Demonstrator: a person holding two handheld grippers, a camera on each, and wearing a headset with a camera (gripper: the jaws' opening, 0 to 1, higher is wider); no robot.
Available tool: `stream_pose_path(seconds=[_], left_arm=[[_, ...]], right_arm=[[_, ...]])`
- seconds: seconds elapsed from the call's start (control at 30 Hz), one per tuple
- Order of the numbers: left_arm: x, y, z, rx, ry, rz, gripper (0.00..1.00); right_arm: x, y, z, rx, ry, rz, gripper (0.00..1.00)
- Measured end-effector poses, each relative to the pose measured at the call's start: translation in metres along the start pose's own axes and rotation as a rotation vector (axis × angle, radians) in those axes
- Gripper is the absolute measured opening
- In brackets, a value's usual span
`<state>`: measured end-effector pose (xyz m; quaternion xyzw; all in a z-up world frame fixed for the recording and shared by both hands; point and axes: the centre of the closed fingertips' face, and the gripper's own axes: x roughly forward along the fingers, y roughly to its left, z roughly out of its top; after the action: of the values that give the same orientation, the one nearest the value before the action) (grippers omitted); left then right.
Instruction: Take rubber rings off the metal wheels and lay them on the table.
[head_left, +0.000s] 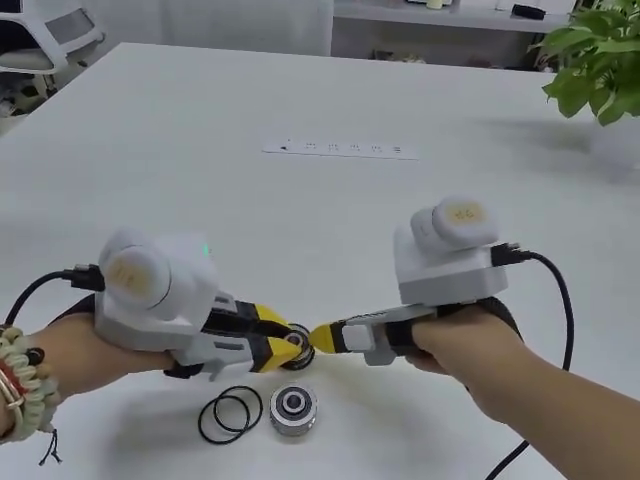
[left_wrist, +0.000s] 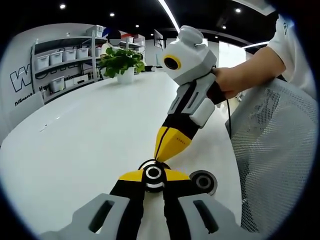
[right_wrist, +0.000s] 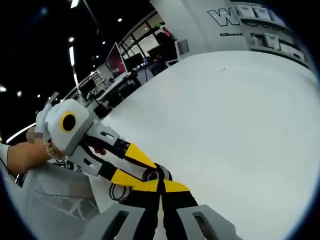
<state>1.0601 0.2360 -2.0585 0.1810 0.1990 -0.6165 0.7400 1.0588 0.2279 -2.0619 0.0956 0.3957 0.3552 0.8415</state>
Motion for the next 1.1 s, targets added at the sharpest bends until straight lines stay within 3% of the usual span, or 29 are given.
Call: stream_pose_path(seconds=[0.17,0.3,0.5,0.67,0.83,0.97,1.1], left_arm=[[-0.005,-0.003,-0.002,0.044,0.039,-0.027,0.14],[-0.011,-0.004,0.004,0.047,0.051,-0.039,0.19],[-0.024,-0.004,0.027,0.049,0.01,-0.023,0.42],[-0.037,-0.01,0.045,0.071,-0.025,-0.029,0.51],[-0.055,-0.018,0.048,0.131,0.013,-0.05,0.62],[-0.074,-0.024,0.057,0.112,-0.023,-0.04,0.68],[-0.093,-0.03,0.054,0.116,-0.025,-0.018,0.7]], right_arm=[[-0.001,0.0,0.002,0.006,-0.008,0.004,0.0],[-0.002,0.0,0.003,-0.001,-0.01,0.004,0.0],[-0.002,0.0,0.005,-0.02,-0.008,-0.002,0.0],[-0.003,0.0,0.005,-0.027,-0.007,-0.007,0.0],[-0.004,0.001,0.006,-0.025,-0.01,-0.002,0.0],[-0.004,0.001,0.006,-0.027,-0.003,0.004,0.0],[-0.005,0.001,0.006,-0.032,0.0,0.005,0.0]])
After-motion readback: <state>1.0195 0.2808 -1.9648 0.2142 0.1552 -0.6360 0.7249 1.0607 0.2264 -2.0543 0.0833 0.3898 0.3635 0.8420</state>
